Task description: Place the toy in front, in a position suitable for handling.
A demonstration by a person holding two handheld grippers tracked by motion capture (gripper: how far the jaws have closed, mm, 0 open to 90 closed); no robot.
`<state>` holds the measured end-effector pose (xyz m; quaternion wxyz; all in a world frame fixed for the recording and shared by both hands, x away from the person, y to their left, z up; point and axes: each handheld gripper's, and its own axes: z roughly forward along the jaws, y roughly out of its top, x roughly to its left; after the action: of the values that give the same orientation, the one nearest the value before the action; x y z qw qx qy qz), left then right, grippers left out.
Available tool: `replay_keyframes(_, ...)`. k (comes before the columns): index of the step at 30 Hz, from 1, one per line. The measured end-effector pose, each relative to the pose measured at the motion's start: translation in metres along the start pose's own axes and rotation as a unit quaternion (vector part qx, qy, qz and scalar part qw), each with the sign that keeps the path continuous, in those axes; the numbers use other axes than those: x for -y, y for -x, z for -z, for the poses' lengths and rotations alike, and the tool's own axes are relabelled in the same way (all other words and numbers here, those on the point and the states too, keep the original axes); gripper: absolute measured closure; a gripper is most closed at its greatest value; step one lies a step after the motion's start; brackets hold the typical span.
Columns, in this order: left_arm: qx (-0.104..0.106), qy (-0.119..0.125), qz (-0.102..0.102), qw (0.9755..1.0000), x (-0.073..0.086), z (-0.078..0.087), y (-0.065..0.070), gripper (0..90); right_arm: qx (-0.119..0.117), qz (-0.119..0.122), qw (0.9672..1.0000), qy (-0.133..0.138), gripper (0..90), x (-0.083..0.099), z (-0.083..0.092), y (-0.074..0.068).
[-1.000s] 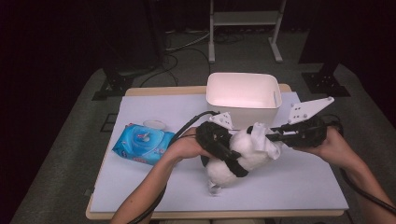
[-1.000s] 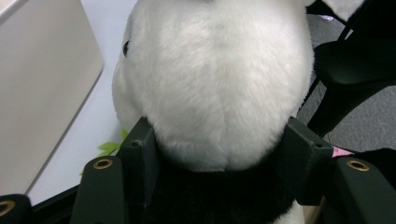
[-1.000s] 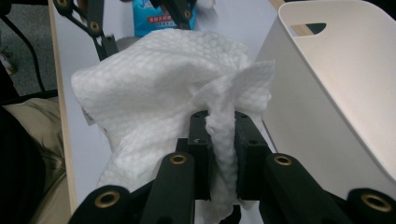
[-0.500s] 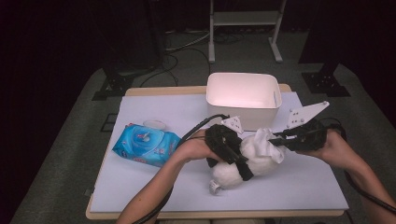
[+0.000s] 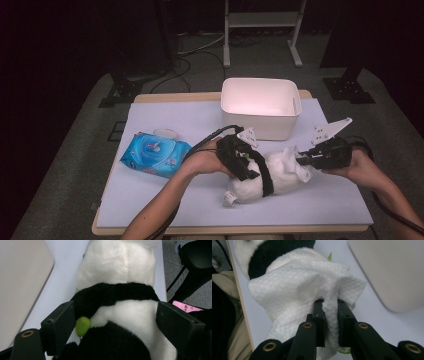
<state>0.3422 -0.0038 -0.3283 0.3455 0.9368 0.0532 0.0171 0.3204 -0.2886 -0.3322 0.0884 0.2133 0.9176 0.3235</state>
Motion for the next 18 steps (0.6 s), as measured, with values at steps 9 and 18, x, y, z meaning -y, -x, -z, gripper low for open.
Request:
replay_keyframes(9,0.0,-0.014,0.006,0.9999,0.006,0.008,-0.004,17.6,-0.031,-0.02,0.9989,0.029,78.8,0.008,-0.018,-0.002)
replay_keyframes(18,0.0,-0.004,0.0,1.0,0.009,0.005,-0.003,20.7,-0.016,0.018,0.9991,0.035,78.7,-0.009,-0.007,-0.008)
